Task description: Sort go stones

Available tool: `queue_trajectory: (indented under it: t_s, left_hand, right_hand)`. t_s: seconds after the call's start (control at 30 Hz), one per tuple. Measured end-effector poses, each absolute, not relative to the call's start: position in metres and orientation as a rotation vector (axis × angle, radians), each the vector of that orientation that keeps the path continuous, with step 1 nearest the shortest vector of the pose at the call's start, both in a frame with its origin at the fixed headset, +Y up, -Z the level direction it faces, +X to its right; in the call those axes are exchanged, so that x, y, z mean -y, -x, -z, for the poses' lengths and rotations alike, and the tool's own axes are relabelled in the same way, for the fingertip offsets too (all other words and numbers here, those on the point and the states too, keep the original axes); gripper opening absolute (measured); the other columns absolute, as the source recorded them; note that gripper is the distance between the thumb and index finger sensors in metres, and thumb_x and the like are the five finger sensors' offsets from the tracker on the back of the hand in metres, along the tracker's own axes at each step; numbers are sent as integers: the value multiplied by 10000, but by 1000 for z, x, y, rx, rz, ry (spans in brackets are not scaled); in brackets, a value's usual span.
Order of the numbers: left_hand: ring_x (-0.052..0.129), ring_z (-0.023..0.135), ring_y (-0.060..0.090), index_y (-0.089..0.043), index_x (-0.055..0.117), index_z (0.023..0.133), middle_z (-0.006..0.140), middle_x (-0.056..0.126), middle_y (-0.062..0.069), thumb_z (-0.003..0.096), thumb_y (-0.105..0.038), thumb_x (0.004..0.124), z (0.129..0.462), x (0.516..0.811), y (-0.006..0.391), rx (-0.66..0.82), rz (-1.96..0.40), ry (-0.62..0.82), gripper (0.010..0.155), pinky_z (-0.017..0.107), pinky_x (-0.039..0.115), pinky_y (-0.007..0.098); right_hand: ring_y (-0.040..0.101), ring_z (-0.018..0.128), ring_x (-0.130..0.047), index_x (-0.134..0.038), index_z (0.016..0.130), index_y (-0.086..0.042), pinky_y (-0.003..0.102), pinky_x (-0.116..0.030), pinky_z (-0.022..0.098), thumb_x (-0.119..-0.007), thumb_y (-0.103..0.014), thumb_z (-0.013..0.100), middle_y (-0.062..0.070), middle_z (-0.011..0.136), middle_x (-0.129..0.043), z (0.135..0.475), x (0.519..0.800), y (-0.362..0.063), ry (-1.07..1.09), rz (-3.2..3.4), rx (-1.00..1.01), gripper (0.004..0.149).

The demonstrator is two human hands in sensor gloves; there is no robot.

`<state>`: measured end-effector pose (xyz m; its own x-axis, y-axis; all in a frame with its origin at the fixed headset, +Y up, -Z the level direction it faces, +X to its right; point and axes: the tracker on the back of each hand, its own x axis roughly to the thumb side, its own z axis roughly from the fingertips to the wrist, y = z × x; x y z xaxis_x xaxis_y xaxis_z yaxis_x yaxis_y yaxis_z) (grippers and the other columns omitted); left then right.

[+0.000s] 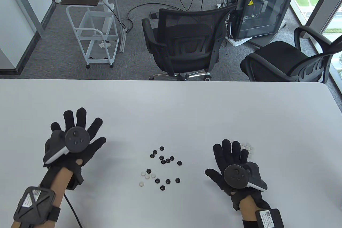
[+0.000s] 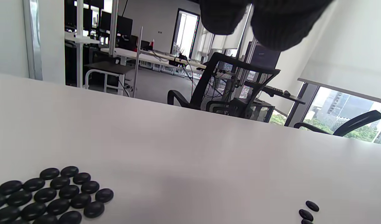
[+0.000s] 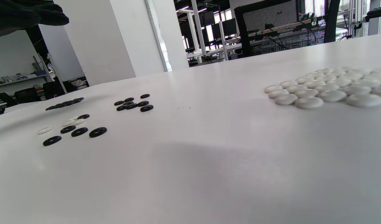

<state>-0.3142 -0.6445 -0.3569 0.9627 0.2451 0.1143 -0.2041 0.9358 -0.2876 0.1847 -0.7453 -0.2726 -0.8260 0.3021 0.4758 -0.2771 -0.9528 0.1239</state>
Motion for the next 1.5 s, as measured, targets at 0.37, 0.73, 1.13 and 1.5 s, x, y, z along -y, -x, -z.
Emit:
queue_trajectory:
  t_s: [0.37,0.73,1.13,1.5]
  left_hand:
    - [-147,991,514,-350,654,1128,1210,-15,175,610,-552,628,418,708,224,205,-281,720,557,586,17,826]
    - [-162,982,504,-396,654,1098,1198,-34,153,600,-543,615,420,756,130,436,-186,772,521,590,4,820]
    - [-209,950,496,-366,635,1111,1166,-93,139,587,-554,578,445,764,220,102,-156,782,560,545,-50,807]
    - [-227,938,497,-335,652,1119,1150,-124,133,585,-555,577,425,762,362,-213,-313,764,582,525,-68,807]
  right_hand:
    - [721,831,34,-174,1123,111,876,-93,503,-567,-472,605,508,1042,-38,273,745,-188,-712,-2723,-80,873]
    - [722,829,41,-177,1125,110,878,-90,503,-567,-469,608,510,1039,-29,274,746,-192,-699,-2740,-124,869]
    - [724,824,45,-184,1126,113,881,-91,499,-564,-471,608,513,1035,-24,273,744,-193,-698,-2737,-122,869]
    - [723,822,50,-186,1128,112,881,-87,498,-562,-470,609,512,1035,-18,274,745,-191,-703,-2746,-145,866]
